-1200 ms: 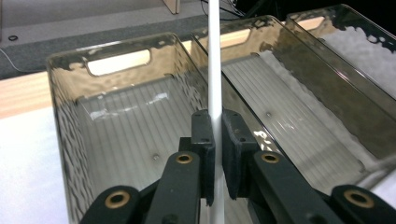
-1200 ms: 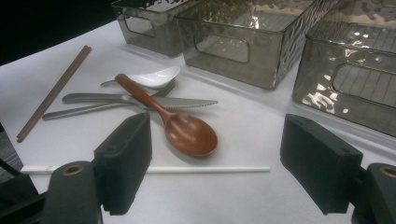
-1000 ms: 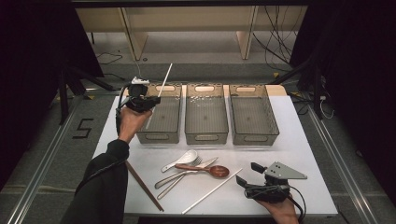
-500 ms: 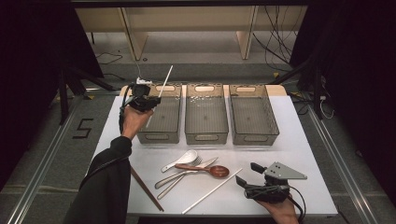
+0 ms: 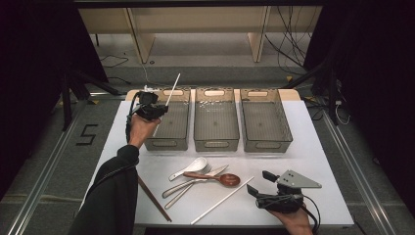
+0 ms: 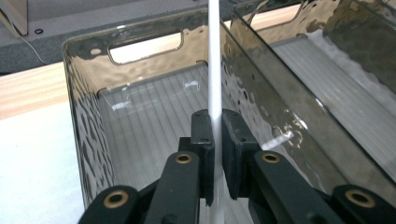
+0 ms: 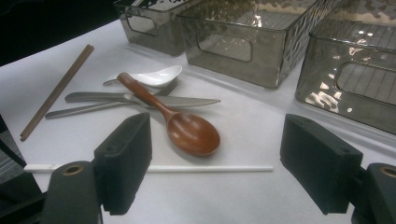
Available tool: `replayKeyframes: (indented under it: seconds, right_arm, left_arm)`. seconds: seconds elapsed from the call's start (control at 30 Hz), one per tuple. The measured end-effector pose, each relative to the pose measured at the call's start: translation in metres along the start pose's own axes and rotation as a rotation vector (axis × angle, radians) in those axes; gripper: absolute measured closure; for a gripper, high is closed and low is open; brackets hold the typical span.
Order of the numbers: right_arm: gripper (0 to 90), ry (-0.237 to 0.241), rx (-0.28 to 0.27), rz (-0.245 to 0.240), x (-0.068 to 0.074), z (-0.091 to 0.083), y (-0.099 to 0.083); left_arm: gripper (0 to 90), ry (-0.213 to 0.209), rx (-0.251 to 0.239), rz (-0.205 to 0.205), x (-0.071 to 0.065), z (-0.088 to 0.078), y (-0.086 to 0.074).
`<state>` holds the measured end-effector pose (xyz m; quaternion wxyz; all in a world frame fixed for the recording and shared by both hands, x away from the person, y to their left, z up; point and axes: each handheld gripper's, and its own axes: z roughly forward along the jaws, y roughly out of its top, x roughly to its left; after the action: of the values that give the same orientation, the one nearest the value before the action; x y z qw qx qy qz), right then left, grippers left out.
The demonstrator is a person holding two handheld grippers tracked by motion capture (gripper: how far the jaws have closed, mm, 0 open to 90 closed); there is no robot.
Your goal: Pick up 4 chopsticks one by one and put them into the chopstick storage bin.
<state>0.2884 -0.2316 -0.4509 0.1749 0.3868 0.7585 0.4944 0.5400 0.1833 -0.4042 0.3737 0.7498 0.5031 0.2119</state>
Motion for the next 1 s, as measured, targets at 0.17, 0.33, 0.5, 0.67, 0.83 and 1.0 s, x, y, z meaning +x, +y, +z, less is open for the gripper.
replayKeyframes:
  seconds: [0.17,0.33,0.5,0.67,0.83,1.0]
  right_arm:
    - [25.9,0.0,0.0,0.0,0.0,0.0,0.0]
    - [25.9,0.002,0.002,-0.001,0.0,0.0,0.0]
    - [25.9,0.001,0.001,0.0,0.0,0.0,0.0]
    - [25.8,-0.002,0.0,0.0,0.0,0.0,0.0]
    - [25.9,-0.007,-0.001,0.001,0.0,-0.001,0.0]
    - [25.9,-0.013,-0.004,0.001,-0.001,-0.002,0.001]
  left_arm:
    - [83.0,0.005,0.011,-0.001,0.001,0.001,-0.003]
    - [82.5,0.006,0.017,-0.018,0.003,0.004,-0.006]
    - [73.2,-0.002,0.034,-0.029,0.006,0.001,-0.008]
    - [59.9,-0.042,0.052,-0.045,0.003,-0.013,-0.003]
    - [40.8,-0.084,0.061,-0.052,-0.01,-0.037,-0.001]
    - [29.6,-0.159,0.048,-0.054,-0.03,-0.064,-0.013]
